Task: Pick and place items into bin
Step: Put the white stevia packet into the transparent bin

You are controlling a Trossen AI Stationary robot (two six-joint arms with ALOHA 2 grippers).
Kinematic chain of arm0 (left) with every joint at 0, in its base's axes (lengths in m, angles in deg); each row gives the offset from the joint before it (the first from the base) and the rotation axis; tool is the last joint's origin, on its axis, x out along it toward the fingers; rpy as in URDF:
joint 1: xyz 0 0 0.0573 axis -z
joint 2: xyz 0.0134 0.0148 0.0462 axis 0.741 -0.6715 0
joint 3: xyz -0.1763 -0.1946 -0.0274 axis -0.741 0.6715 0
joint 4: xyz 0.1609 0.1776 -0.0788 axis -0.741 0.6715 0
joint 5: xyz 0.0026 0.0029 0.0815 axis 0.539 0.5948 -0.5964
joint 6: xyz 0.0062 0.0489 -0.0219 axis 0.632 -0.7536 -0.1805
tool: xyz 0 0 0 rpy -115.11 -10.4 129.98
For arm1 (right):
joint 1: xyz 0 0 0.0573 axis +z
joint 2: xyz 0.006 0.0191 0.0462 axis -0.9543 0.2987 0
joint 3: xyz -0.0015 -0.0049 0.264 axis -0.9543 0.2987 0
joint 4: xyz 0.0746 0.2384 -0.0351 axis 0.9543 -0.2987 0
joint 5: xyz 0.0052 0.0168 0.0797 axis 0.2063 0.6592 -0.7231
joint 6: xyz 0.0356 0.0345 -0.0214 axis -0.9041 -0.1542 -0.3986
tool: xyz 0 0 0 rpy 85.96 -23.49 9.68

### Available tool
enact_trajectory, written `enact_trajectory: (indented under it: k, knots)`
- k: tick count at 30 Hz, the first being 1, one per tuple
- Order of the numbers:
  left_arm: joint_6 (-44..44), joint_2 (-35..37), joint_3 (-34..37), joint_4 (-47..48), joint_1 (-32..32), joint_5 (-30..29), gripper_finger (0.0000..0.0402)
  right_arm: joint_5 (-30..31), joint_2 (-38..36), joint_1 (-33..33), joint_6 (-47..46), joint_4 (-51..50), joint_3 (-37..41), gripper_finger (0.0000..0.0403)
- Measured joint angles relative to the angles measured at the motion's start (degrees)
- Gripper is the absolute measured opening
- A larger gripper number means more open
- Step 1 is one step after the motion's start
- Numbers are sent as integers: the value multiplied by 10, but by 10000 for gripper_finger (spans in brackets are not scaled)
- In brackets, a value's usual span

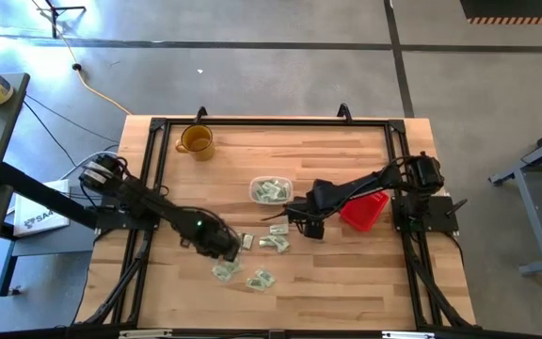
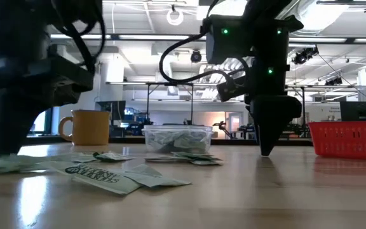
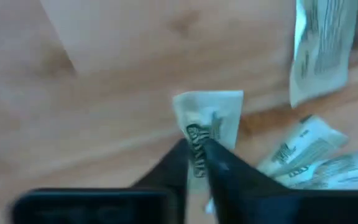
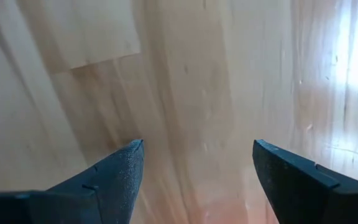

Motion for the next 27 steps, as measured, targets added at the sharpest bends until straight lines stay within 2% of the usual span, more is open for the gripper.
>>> enact_trajectory:
  k: [2,3,6,8,11,13,16,20,23,27]
  knots:
    - [-54,3,0,14,-18,-22,26,0,0,-3,-1,0,0,291]
    - [-82,6,0,25,-32,-39,20,0,0,-4,-3,0,0,291]
    - [-169,24,4,53,-89,-70,37,-1,-7,-5,-5,-5,1,291]
    - [-233,46,5,53,-133,-71,43,9,-23,-1,-11,-5,1,291]
    - [-340,90,-12,44,-193,-74,21,36,-59,9,-34,-8,1,291]
    - [-442,116,-28,9,-220,-88,20,55,-82,14,-55,-15,1,291]
    - [-587,136,-58,-91,-249,-91,24,79,-105,16,-90,-28,0,291]
    - [-754,97,-75,-169,-291,-86,24,74,-112,15,-111,-34,0,291]
    - [-833,57,-74,-202,-314,-79,42,57,-112,15,-123,-34,0,291]
    - [-853,39,-74,-183,-326,-85,112,51,-113,23,-141,-36,0,291]
